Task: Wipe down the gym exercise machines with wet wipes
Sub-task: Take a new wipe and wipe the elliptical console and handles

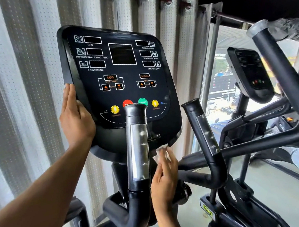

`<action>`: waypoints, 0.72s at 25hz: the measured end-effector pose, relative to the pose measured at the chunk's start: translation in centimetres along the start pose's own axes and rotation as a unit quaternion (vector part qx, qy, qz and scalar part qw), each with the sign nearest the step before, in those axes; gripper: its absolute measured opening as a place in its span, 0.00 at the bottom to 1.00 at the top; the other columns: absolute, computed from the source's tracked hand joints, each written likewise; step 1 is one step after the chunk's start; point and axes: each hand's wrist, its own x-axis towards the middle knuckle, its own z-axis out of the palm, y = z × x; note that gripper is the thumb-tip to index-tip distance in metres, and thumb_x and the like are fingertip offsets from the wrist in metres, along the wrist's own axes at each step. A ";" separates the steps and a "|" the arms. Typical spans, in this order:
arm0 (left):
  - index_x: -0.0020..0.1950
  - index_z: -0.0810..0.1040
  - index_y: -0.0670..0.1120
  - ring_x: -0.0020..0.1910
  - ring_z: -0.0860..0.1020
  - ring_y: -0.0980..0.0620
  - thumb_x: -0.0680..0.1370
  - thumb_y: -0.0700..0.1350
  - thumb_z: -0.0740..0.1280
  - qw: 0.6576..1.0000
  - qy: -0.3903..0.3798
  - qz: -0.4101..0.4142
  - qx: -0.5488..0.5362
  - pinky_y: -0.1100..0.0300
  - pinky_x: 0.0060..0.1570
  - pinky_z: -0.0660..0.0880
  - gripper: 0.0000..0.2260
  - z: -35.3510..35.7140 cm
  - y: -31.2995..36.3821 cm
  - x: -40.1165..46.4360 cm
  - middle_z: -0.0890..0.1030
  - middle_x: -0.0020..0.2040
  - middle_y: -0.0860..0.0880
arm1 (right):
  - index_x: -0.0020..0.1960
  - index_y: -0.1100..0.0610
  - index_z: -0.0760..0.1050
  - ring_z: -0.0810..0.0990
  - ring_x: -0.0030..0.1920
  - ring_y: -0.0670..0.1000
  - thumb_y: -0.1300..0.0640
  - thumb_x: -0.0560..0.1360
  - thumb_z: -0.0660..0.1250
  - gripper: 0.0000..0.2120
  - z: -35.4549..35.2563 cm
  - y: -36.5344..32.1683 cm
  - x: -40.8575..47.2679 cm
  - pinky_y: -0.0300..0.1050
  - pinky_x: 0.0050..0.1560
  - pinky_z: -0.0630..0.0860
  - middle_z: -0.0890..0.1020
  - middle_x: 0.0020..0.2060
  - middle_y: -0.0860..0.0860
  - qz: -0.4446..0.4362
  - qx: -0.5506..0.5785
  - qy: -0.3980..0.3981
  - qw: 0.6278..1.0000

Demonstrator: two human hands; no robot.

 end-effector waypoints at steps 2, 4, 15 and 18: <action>0.79 0.70 0.42 0.80 0.64 0.50 0.83 0.38 0.52 1.000 0.005 0.005 0.001 0.75 0.73 0.53 0.24 0.0 -0.1 0.1 0.68 0.80 0.45 | 0.67 0.55 0.79 0.81 0.53 0.46 0.63 0.83 0.63 0.15 -0.7 2.3 3.3 0.42 0.52 0.80 0.76 0.55 0.51 0.016 -0.057 0.066 0.996; 0.79 0.70 0.42 0.80 0.64 0.50 0.83 0.37 0.53 1.000 0.007 0.010 -0.001 0.75 0.73 0.53 0.24 0.0 0.1 -0.1 0.68 0.80 0.45 | 0.63 0.54 0.80 0.82 0.48 0.49 0.63 0.81 0.67 0.12 -1.4 2.9 6.6 0.43 0.48 0.81 0.78 0.50 0.49 0.098 -0.039 0.109 0.988; 0.79 0.69 0.41 0.80 0.64 0.50 0.83 0.36 0.52 1.000 -0.002 0.005 -0.004 0.75 0.73 0.54 0.24 -0.1 0.1 0.0 0.68 0.80 0.45 | 0.51 0.58 0.77 0.78 0.47 0.51 0.67 0.76 0.66 0.07 0.8 -5.5 0.9 0.44 0.49 0.76 0.78 0.47 0.51 0.029 0.088 -0.078 0.993; 0.79 0.69 0.42 0.80 0.64 0.51 0.82 0.36 0.52 1.000 -0.003 0.000 -0.003 0.77 0.72 0.52 0.25 -0.2 0.2 0.0 0.68 0.80 0.46 | 0.49 0.56 0.78 0.79 0.42 0.51 0.61 0.79 0.64 0.05 0.3 -3.7 2.7 0.42 0.45 0.76 0.80 0.44 0.49 0.047 0.043 -0.063 0.996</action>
